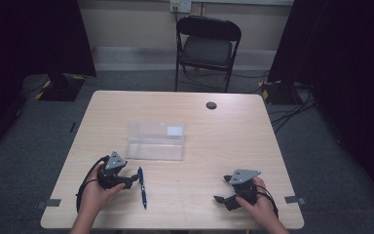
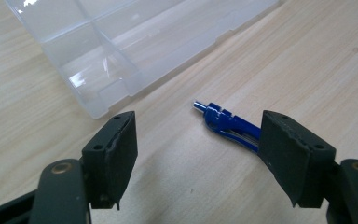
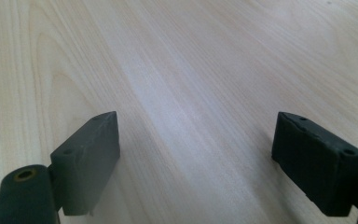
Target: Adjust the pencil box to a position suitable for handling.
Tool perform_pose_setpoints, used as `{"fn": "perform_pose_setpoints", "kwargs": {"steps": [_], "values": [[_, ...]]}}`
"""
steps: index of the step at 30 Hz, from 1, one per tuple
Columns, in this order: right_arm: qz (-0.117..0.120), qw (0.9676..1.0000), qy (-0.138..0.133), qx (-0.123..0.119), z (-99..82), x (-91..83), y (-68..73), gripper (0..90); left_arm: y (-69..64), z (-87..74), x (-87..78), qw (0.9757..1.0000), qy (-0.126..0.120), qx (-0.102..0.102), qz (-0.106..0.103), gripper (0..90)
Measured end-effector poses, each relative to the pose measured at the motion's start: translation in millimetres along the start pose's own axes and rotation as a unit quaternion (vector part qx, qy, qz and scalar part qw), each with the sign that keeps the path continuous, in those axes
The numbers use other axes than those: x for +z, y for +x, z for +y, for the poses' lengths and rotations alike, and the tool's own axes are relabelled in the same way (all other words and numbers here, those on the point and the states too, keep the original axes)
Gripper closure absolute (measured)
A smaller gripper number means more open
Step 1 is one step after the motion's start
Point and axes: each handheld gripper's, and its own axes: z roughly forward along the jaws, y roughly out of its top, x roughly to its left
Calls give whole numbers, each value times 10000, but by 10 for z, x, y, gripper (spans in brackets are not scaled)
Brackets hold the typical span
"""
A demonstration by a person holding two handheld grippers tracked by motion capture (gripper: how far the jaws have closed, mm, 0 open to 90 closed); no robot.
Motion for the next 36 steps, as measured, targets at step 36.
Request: {"fn": "perform_pose_setpoints", "kwargs": {"steps": [36], "values": [[12,10000,-2,1,-1,-1,-3,142,307,286,339,9999,118,-60,100,257]]}}
